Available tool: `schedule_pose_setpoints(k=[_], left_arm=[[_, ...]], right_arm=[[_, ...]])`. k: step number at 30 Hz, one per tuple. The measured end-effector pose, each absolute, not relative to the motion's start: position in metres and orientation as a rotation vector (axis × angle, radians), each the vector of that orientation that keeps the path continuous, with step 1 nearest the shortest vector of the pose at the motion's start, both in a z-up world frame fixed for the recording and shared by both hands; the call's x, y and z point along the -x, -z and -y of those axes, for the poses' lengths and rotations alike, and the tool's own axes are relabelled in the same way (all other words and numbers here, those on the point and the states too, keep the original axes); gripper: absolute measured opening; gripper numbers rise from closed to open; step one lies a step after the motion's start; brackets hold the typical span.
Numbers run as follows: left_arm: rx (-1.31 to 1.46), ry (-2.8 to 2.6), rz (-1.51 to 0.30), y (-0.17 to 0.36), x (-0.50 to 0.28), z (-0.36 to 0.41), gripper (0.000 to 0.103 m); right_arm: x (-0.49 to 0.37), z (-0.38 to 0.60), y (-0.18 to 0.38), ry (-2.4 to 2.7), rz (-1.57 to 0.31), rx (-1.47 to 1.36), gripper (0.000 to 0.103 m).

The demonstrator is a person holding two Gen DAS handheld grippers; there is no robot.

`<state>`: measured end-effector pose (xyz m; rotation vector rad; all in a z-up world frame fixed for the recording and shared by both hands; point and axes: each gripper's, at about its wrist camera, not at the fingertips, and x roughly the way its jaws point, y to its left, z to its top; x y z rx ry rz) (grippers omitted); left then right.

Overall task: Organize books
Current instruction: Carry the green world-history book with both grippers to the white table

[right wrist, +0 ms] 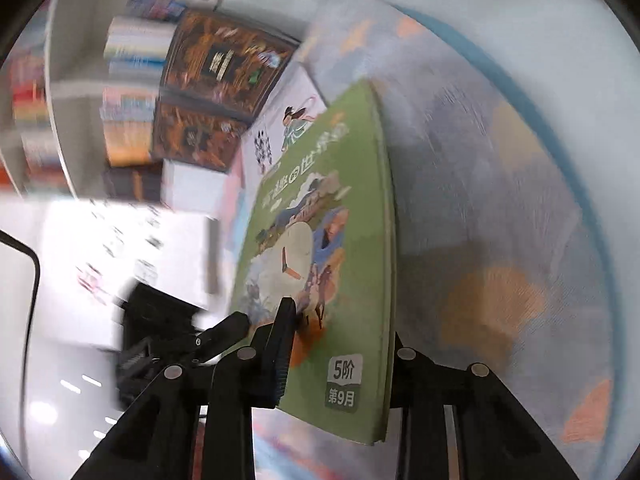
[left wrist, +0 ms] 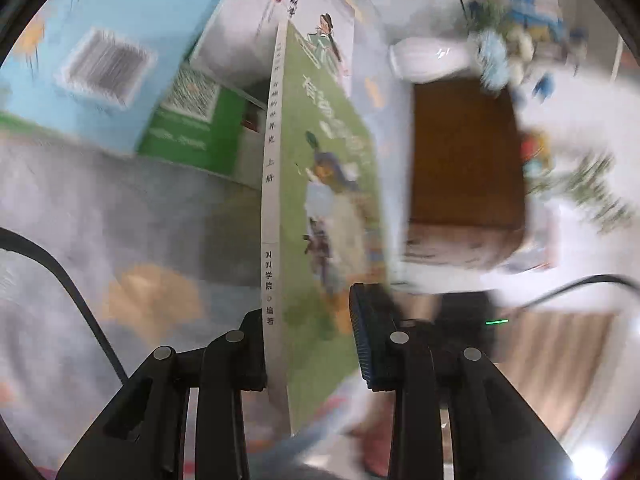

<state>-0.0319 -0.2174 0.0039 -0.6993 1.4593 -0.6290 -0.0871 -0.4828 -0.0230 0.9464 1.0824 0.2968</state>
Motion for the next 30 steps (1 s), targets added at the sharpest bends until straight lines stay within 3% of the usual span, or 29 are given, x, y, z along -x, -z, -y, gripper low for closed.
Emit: schedule_pose_setpoints(k=[11, 30], left_arm=[[0.31, 0.6, -1.258, -0.051, 0.057, 0.232, 0.033], [0.338, 0.672, -1.112, -0.122, 0.066, 0.141, 0.032]], right_arm=[[0.099, 0.438, -0.026, -0.215, -1.039, -0.448, 0.028], [0.118, 0.345, -0.102, -0.244, -0.924, -0.344, 0.029]])
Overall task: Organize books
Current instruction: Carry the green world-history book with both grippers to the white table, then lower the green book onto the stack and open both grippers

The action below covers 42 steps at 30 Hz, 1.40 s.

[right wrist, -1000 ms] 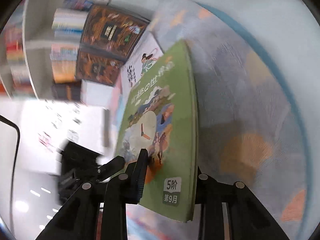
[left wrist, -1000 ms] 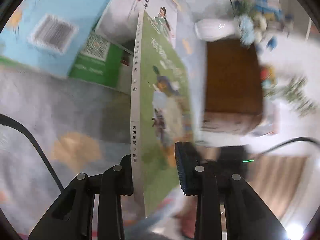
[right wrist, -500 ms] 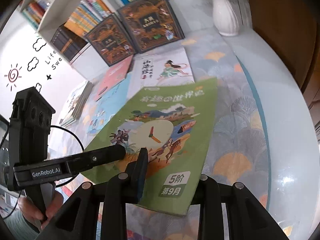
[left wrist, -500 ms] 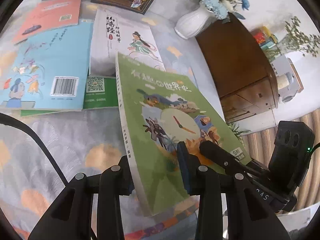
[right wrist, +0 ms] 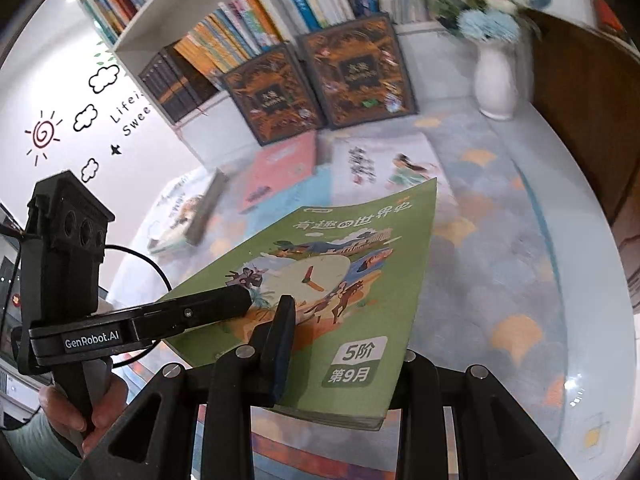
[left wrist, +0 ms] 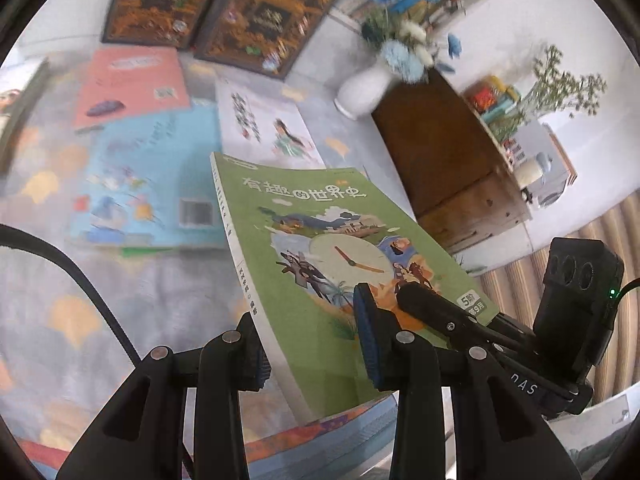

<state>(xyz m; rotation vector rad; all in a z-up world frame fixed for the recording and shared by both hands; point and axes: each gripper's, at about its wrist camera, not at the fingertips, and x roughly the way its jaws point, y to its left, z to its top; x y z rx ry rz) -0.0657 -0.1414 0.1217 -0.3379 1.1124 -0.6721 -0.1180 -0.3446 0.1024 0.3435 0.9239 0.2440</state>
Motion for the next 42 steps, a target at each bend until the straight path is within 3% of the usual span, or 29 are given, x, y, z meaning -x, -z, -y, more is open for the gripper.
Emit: schedule_pose_setpoints(k=[15, 24, 42], left_arm=[[0.459, 0.473, -0.914, -0.164, 0.011, -0.072, 0.031], [0.484, 0.363, -0.873, -0.15, -0.057, -0.177, 0.031], [0.524, 0.322, -0.908, -0.086, -0.15, -0.235, 0.031]], right_arm=[[0.016, 0.141, -0.149, -0.47, -0.83, -0.264, 0.03], [-0.072, 0.03, -0.131, -0.543, -0.849, -0.254, 0.03], [-0.171, -0.029, -0.078, -0.49, -0.948, -0.302, 0.031]])
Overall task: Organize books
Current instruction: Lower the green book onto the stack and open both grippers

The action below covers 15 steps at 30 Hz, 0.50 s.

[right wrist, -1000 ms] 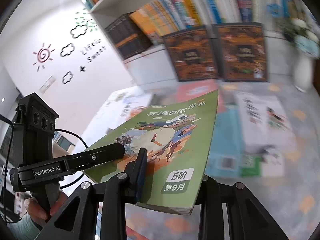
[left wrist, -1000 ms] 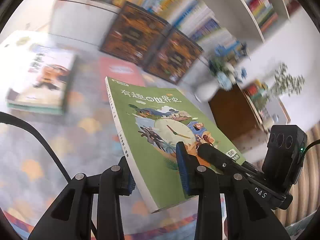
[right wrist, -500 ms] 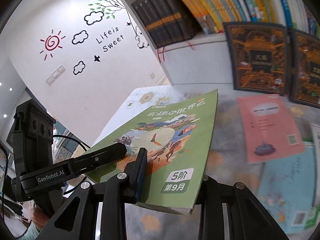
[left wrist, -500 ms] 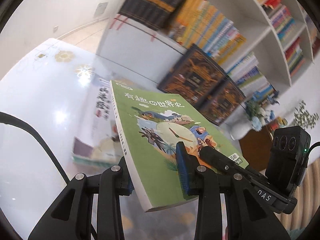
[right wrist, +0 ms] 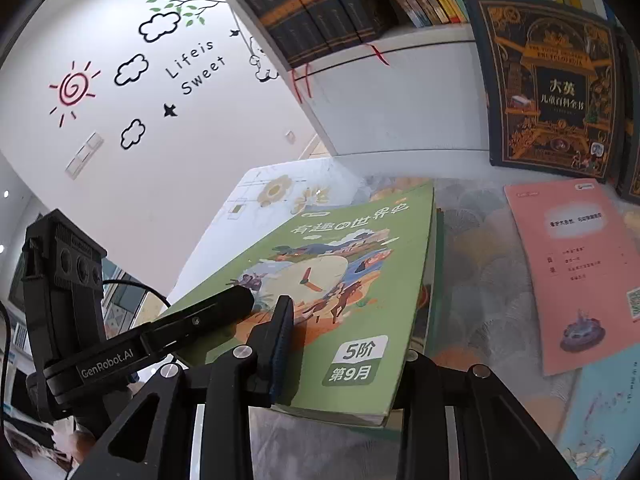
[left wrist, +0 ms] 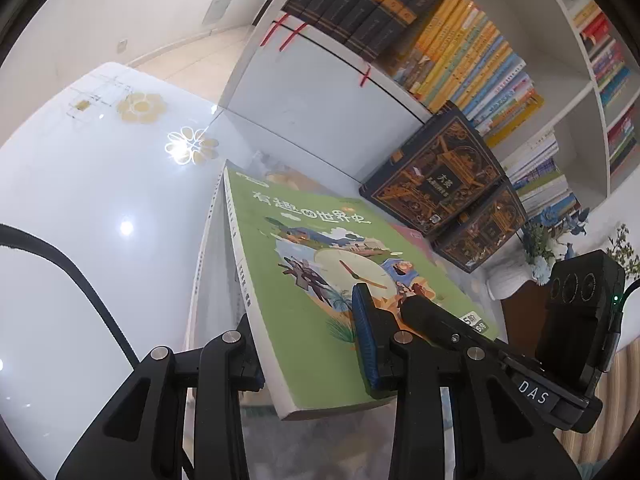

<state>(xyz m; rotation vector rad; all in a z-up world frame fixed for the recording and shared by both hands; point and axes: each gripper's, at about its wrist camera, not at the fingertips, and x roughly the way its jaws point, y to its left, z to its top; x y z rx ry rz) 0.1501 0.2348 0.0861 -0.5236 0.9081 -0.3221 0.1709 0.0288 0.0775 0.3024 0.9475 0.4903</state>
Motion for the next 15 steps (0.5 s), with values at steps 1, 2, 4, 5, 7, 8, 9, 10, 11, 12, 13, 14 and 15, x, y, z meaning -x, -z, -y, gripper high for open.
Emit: schedule_pose_setpoints(k=[1, 2, 4, 5, 7, 8, 9, 10, 11, 12, 13, 14, 15], left_arm=[[0.526, 0.323, -0.909, -0.084, -0.153, -0.236, 0.031], [0.526, 0.322, -0.912, -0.081, -0.154, -0.236, 0.031], [0.533, 0.32, -0.919, -0.077, -0.155, -0.237, 0.031], [0.541, 0.322, -0.927, -0.073, -0.155, -0.238, 0.031], [0.553, 0.319, -0.945, -0.065, -0.154, -0.239, 0.031], [0.567, 0.315, -0.953, -0.06, -0.152, -0.241, 0.032], [0.577, 0.31, -0.958, -0.057, -0.151, -0.242, 0.033], [0.589, 0.302, -0.964, -0.053, -0.149, -0.244, 0.033], [0.595, 0.291, -0.968, -0.049, -0.148, -0.246, 0.034], [0.604, 0.276, -0.973, -0.046, -0.146, -0.249, 0.033], [0.611, 0.266, -0.976, -0.043, -0.146, -0.251, 0.033], [0.619, 0.255, -0.98, -0.04, -0.146, -0.254, 0.034], [0.626, 0.246, -0.985, -0.037, -0.145, -0.256, 0.034]], right_arm=[[-0.173, -0.028, -0.074, -0.486, -0.951, -0.312, 0.032], [-0.175, -0.028, -0.072, -0.483, -0.954, -0.319, 0.033], [-0.179, -0.027, -0.063, -0.477, -0.977, -0.345, 0.033], [-0.18, -0.027, -0.061, -0.475, -0.98, -0.353, 0.033], [-0.179, -0.027, -0.055, -0.473, -0.99, -0.358, 0.033], [-0.178, -0.028, -0.052, -0.471, -0.997, -0.352, 0.033], [-0.177, -0.03, -0.05, -0.469, -1.002, -0.348, 0.033], [-0.177, -0.031, -0.048, -0.466, -1.009, -0.347, 0.033], [-0.176, -0.032, -0.044, -0.461, -1.019, -0.348, 0.034], [-0.176, -0.033, -0.042, -0.456, -1.027, -0.351, 0.034], [-0.175, -0.033, -0.039, -0.45, -1.032, -0.355, 0.034], [-0.175, -0.033, -0.036, -0.441, -1.04, -0.358, 0.034], [-0.175, -0.034, -0.034, -0.438, -1.046, -0.359, 0.034]])
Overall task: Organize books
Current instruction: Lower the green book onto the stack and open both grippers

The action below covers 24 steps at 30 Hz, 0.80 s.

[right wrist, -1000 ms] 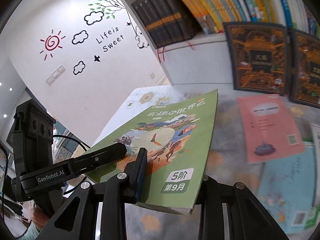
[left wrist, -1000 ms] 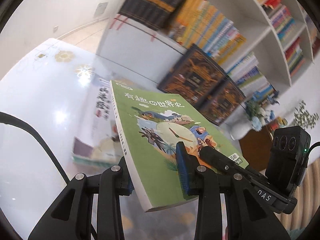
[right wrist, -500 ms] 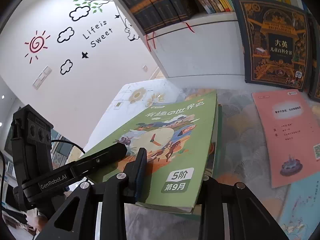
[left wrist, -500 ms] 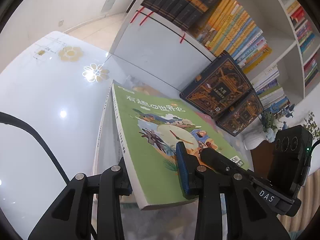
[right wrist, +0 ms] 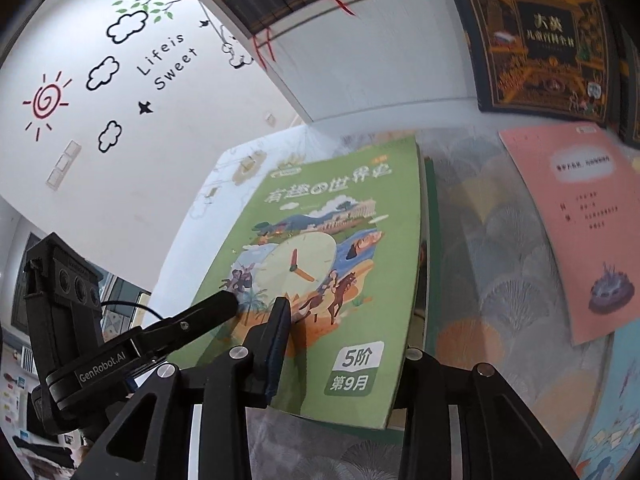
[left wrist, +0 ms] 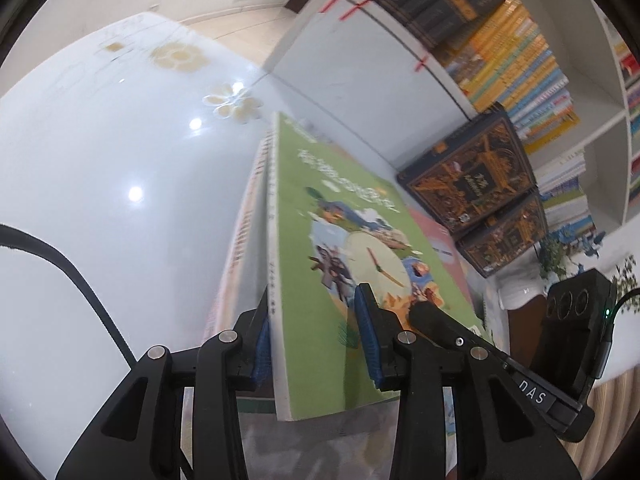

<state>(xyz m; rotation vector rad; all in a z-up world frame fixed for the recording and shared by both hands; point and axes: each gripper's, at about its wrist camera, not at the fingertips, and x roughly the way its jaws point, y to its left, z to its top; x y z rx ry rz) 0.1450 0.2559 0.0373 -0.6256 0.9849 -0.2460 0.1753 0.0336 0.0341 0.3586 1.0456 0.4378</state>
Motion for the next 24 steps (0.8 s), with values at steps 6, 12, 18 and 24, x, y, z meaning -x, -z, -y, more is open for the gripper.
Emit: schedule_pose_setpoints(k=[6, 12, 18, 24], left_arm=[[0.643, 0.174, -0.973, -0.031, -0.126, -0.274, 0.036], [0.609, 0.155, -0.983, -0.038, -0.11, -0.275, 0.036], [0.571, 0.174, -0.983, -0.049, -0.089, -0.261, 0.036], [0.548, 0.24, -0.989, -0.063, -0.072, -0.231, 0.037]], right_arm=[[-0.173, -0.042, -0.016, -0.428, -1.13, -0.344, 0.038], [-0.165, -0.049, -0.016, -0.447, -1.105, -0.301, 0.045], [-0.157, -0.035, -0.02, -0.448, -1.176, -0.293, 0.05], [-0.104, 0.021, -0.022, -0.401, -1.187, -0.348, 0.051]])
